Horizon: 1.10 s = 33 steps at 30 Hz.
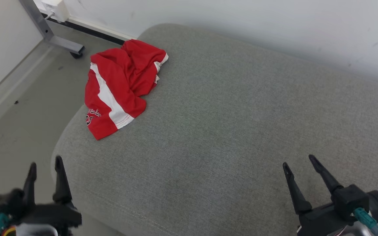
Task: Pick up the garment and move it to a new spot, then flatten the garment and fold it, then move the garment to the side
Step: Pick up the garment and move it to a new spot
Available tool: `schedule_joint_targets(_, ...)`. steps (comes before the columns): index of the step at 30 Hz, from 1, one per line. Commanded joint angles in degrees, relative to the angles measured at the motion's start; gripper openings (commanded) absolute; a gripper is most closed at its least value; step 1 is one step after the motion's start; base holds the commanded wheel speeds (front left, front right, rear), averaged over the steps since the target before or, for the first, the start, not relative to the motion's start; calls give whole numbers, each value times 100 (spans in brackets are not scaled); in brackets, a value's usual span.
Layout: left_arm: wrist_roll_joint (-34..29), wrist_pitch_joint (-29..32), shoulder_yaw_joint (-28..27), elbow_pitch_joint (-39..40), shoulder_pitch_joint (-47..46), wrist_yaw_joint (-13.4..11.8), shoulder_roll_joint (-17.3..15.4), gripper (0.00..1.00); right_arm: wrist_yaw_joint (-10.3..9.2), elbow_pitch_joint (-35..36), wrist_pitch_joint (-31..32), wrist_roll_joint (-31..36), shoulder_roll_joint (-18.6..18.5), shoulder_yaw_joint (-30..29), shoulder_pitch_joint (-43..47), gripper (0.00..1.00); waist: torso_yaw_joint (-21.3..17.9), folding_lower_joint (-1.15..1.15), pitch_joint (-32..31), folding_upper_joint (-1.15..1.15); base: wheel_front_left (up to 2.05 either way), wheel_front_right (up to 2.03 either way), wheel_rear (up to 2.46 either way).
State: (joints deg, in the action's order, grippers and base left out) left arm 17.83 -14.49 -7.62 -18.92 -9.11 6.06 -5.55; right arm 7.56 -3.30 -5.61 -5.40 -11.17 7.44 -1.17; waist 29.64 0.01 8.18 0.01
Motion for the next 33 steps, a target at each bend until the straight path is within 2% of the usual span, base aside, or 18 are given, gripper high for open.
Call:
schedule_joint_targets(1,156,65,-55,-74,-345,24,-36,100,-17,139,64,81,-95,-25,-106,100,-491,-1,666,-1,0,0,0)
schedule_joint_targets(8,1058,779,-351,-736,-2024,108,-554,100,-17,964,426,156,-405,35,-456,100,-1204,-1,1816,-1,0,0,0)
schedule_joint_targets(9,1134,913,-385,-811,-2197,116,-707,100,-17,1053,453,155,-422,71,-523,100,-1315,-1,1970,-1,0,0,0)
schedule_joint_targets(11,1597,1229,-604,-966,-2604,126,-747,100,-17,1180,475,179,-411,90,-606,100,-1481,-1,2208,-1,0,0,0)
schedule_joint_targets(15,2431,1845,-1093,-1217,-3267,138,-1051,100,-17,1347,428,207,-341,89,-752,100,-1790,-1,2628,-1,0,0,0)
schedule_joint_targets(16,2756,2194,-1292,-1392,-3527,80,-1206,100,-17,1369,375,223,-301,78,-801,100,-1926,-1,2779,-1,0,0,0)
schedule_joint_targets(20,3308,2862,-1673,-1848,-3999,-107,-1553,100,-17,1346,257,237,-210,67,-894,100,-2169,-1,3003,-1,0,0,0)
schedule_joint_targets(21,3308,2862,-1673,-1848,-3999,-107,-1553,100,-17,1346,257,237,-210,67,-894,100,-2169,-1,3003,-1,0,0,0)
schedule_joint_targets(24,3571,3465,-1787,-2223,-4190,-363,-1698,100,-17,1287,168,242,-142,76,-945,100,-2313,-1,3083,-1,0,0,0)
schedule_joint_targets(27,3563,3835,-1729,-2391,-4264,-556,-1877,100,-17,1191,90,242,-103,56,-934,100,-2408,-1,3118,-1,0,0,0)
schedule_joint_targets(33,3695,4532,-1657,-2795,-4177,-918,-1769,100,-17,1024,21,242,-61,64,-933,100,-2509,-1,3085,-1,0,0,0)
